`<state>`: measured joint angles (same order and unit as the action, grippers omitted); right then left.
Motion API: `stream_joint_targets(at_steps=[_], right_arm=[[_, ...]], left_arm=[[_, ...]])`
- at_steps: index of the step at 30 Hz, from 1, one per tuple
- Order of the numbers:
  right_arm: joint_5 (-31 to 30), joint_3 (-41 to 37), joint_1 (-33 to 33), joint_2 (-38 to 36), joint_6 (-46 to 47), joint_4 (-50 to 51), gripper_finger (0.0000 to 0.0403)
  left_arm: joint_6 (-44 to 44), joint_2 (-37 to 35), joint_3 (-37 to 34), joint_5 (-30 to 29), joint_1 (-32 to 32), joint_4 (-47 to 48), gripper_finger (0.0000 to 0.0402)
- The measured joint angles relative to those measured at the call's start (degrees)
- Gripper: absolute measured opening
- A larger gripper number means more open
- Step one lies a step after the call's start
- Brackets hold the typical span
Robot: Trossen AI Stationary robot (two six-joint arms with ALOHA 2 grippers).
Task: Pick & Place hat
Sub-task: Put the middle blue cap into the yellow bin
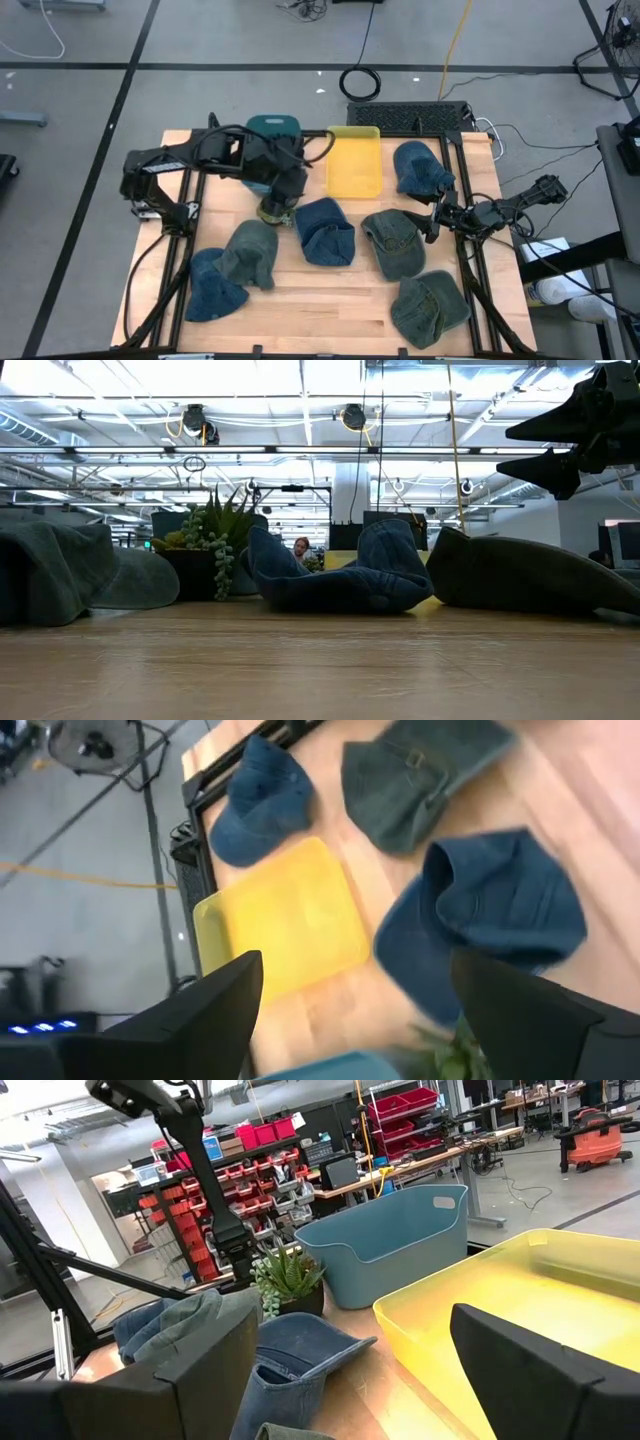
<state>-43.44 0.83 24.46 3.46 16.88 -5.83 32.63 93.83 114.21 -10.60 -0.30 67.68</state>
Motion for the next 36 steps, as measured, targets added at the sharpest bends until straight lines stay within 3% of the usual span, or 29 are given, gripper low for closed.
stream_joint_targets(at_steps=[10,17,24,36], right_arm=[[0.00,-0.01,0.01,-0.01,0.01,0.01,0.0320],[0.00,0.00,0.00,-0.01,0.00,-0.01,0.0320],[0.00,-0.01,0.01,-0.02,0.01,0.01,0.0320],[0.00,0.01,-0.01,-0.02,-0.01,0.05,0.0320]], left_arm=[[16.28,0.27,0.00,-4.70,-2.49,2.76,0.0319],[23.31,0.30,0.00,-4.88,-3.63,2.98,0.0302],[23.97,0.60,0.00,1.43,-4.05,6.41,0.0299],[21.02,4.74,-0.24,4.73,-7.10,10.10,0.0299]])
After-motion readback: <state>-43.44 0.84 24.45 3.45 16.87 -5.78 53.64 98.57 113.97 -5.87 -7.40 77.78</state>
